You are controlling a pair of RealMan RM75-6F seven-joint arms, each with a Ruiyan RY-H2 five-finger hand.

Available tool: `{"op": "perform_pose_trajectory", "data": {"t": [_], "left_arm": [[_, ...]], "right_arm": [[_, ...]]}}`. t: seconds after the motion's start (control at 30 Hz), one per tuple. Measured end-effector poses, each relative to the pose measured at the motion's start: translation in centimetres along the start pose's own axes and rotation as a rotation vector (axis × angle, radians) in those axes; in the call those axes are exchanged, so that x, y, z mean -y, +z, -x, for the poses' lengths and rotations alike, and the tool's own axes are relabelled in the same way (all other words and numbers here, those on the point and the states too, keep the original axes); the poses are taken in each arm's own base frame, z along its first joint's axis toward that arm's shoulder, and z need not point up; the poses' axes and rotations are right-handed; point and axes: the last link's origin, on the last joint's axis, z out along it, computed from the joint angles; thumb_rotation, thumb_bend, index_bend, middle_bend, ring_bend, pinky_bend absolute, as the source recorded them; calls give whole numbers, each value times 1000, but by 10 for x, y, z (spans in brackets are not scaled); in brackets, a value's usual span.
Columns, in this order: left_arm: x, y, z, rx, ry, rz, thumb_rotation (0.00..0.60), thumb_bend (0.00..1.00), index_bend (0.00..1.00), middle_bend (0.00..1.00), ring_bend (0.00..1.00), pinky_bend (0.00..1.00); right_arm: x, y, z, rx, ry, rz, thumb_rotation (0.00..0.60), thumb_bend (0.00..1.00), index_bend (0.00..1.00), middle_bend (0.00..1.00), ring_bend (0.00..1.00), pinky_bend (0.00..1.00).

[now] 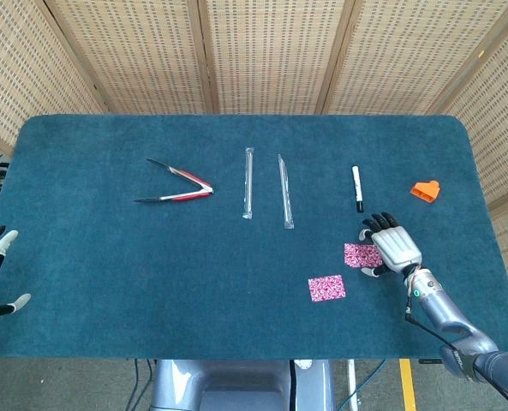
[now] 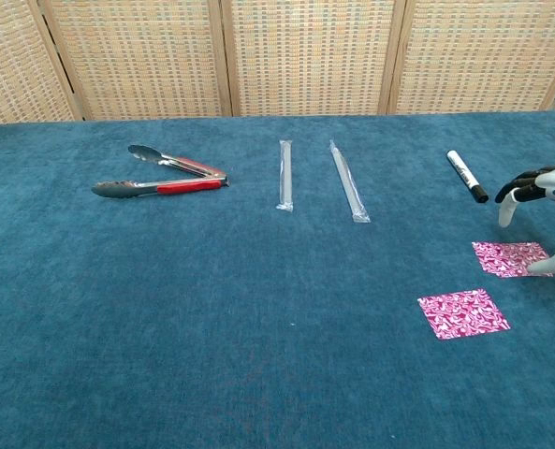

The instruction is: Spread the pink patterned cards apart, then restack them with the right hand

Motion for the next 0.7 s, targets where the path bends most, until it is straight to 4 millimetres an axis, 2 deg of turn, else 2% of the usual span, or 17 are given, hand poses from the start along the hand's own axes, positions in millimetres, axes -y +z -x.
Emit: {"op": "perform_pose_trajectory", "data": {"t": [0.17,0.43,0.7], "left_arm": [[0,1,0,0,-1,1,582,57,41,0,0,0],[1,3,-3,-11,-2,3,579,57,41,0,0,0],[4,5,-6,-22,-2,-1,580,57,41,0,0,0]], "right_arm": [[9,-10,0,1,1,-27,600,209,297,139,0,0],[36,-28,8,9,-3,-85,600,208,301,139,0,0],[52,-33,16,23,-13,-106,600,208,305,139,0,0]]}}
